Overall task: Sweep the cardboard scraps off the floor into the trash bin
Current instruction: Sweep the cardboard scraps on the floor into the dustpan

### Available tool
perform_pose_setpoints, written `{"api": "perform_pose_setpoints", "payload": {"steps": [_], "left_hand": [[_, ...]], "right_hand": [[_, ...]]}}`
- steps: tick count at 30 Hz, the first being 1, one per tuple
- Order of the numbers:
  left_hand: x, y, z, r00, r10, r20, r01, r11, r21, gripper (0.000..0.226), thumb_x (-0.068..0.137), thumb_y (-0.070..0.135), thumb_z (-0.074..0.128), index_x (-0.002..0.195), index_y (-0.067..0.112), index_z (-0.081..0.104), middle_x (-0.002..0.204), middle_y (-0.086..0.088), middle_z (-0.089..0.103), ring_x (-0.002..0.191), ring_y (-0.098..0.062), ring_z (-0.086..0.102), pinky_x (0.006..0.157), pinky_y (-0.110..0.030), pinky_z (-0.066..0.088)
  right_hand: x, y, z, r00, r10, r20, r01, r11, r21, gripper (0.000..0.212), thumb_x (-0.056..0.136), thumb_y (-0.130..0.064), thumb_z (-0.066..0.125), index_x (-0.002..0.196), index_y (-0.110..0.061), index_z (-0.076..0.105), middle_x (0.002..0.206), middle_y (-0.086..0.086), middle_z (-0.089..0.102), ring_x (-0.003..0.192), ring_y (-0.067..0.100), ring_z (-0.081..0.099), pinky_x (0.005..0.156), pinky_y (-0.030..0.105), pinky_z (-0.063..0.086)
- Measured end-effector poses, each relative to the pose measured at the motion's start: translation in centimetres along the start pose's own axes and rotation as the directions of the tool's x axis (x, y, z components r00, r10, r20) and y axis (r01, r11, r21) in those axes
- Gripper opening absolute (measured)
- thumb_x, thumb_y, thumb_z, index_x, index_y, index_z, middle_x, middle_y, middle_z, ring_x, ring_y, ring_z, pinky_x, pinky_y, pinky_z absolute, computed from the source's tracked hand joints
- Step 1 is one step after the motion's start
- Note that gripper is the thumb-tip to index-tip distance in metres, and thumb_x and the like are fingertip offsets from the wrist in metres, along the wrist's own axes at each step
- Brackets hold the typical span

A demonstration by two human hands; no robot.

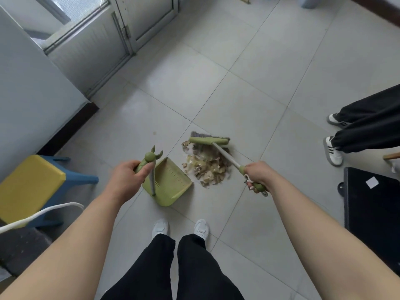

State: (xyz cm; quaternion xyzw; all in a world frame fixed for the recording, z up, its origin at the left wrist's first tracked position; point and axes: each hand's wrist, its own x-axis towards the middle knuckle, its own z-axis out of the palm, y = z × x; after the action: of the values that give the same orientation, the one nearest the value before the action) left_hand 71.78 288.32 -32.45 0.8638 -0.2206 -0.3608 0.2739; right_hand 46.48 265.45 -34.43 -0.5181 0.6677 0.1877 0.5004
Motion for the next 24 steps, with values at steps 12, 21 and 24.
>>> {"api": "perform_pose_setpoints", "payload": {"steps": [12,21,24], "left_hand": [[-1.1,-1.9,3.7,0.999,-0.043,0.019,0.045,0.993,-0.108,0.049,0.089,0.048,0.064,0.068,0.004,0.057,0.057,-0.004,0.044,0.040,-0.013,0.033,0.048,-0.027,0.032],[-1.2,-1.4,6.2,0.999,-0.037,0.009,0.038,0.987,-0.155,0.052,0.089,0.053,0.061,0.070,0.005,0.055,0.061,-0.008,0.043,0.048,-0.021,0.033,0.054,-0.034,0.034],[-1.4,-1.5,6.5,0.999,-0.039,0.011,0.040,0.989,-0.144,0.055,0.088,0.055,0.061,0.072,0.002,0.057,0.059,-0.006,0.045,0.047,-0.021,0.035,0.051,-0.033,0.035]], "right_hand": [[1.9,0.6,2.6,0.994,0.013,0.104,0.012,0.973,-0.232,0.018,0.096,-0.005,0.029,0.097,-0.001,0.046,0.057,0.013,0.046,0.041,0.018,0.041,0.045,0.020,0.031],[-4.4,4.3,-2.3,0.988,-0.103,0.119,0.142,0.907,-0.396,0.017,0.095,-0.014,0.043,0.087,-0.004,0.054,0.076,0.016,0.048,0.041,0.019,0.043,0.040,0.017,0.030],[-5.0,5.5,-4.6,0.992,-0.103,0.078,0.124,0.925,-0.359,0.025,0.090,-0.008,0.046,0.102,0.005,0.064,0.071,0.015,0.053,0.038,0.019,0.045,0.039,0.017,0.035]]}}
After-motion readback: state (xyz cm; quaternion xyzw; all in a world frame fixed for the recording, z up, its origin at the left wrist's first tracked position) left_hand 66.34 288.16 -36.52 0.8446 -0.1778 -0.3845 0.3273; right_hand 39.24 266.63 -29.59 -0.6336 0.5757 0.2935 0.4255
